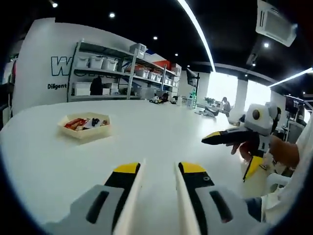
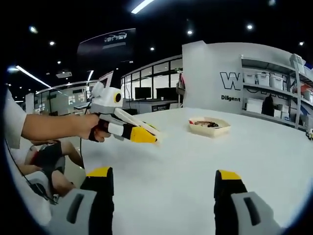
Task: Place the target food into the container with the food tongs after gripping and lifting it, then release it inside without dropping or visibly crushing the food.
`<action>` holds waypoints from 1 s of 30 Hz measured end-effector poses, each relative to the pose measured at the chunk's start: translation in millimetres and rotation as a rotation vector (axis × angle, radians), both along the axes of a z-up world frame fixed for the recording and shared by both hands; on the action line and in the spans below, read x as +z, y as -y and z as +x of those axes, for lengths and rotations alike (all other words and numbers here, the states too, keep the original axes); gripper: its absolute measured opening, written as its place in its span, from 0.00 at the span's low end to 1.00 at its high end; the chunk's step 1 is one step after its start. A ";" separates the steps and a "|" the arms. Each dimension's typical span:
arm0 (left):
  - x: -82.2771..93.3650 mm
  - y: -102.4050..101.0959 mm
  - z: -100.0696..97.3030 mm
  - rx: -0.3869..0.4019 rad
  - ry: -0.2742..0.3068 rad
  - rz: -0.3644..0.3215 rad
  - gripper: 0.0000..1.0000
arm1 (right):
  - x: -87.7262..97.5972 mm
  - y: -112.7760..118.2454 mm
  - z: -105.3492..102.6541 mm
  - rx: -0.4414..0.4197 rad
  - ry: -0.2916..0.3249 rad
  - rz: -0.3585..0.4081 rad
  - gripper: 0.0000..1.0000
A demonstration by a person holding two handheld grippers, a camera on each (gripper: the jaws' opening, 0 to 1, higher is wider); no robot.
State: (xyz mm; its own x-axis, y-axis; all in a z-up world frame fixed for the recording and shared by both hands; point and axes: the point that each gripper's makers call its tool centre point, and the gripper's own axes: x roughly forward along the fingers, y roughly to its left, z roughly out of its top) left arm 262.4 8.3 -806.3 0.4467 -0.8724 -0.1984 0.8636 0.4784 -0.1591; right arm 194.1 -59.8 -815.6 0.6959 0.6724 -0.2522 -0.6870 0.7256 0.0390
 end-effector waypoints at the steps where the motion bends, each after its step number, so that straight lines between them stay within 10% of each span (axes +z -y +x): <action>1: -0.1 1.1 -2.7 -0.013 0.005 -0.001 0.30 | 1.9 -1.3 0.8 0.013 0.012 0.009 0.66; 14: -3.8 16.0 -41.8 -0.209 -0.009 -0.083 0.29 | 3.5 -27.1 -6.0 0.209 0.109 0.005 0.17; 30: 8.5 24.7 -76.3 -0.393 0.056 -0.199 0.29 | 0.1 -51.2 -31.6 0.441 0.058 0.031 0.02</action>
State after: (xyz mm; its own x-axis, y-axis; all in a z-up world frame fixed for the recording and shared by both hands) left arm 186.1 -16.4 -797.7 0.0789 -0.9969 0.0053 0.9837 0.0770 -0.1625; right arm 162.5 -8.6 -815.5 0.3533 0.9148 -0.1957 -0.9322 0.3618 0.0083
